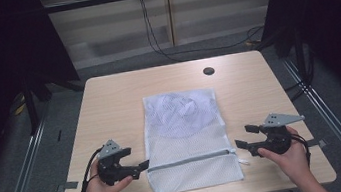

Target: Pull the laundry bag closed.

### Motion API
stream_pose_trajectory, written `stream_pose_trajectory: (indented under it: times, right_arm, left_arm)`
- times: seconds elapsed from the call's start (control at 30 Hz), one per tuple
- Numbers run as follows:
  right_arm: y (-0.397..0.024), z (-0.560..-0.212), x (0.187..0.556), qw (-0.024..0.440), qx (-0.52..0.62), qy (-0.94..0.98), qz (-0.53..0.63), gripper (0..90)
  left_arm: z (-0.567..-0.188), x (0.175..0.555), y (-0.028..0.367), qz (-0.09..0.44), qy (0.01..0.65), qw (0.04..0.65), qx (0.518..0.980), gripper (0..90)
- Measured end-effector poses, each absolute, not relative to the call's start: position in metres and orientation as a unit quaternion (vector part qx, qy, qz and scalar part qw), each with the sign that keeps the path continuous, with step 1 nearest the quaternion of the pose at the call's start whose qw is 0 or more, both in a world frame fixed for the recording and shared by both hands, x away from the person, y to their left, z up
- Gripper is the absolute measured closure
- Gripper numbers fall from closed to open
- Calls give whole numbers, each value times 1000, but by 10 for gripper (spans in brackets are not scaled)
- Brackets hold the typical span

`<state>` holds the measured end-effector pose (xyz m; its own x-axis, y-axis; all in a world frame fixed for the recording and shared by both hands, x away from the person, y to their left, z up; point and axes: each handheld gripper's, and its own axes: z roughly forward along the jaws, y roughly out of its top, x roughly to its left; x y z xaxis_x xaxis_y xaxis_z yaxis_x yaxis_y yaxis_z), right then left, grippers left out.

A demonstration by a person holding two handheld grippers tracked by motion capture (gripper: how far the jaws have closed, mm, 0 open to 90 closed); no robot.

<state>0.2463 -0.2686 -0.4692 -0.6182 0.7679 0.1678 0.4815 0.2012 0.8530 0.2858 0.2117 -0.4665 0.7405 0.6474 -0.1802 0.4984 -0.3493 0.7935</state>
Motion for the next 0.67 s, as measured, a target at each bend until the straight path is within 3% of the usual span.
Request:
stream_pose_trajectory:
  times: [0.33,0.67]
  right_arm:
    - [-276,-470,245,186,408,766,461,173]
    - [-280,-471,246,183,412,767,457,145]
  left_arm:
    - [-467,288,217,118,345,437,822,89]
    - [-469,292,221,135,349,424,825,80]
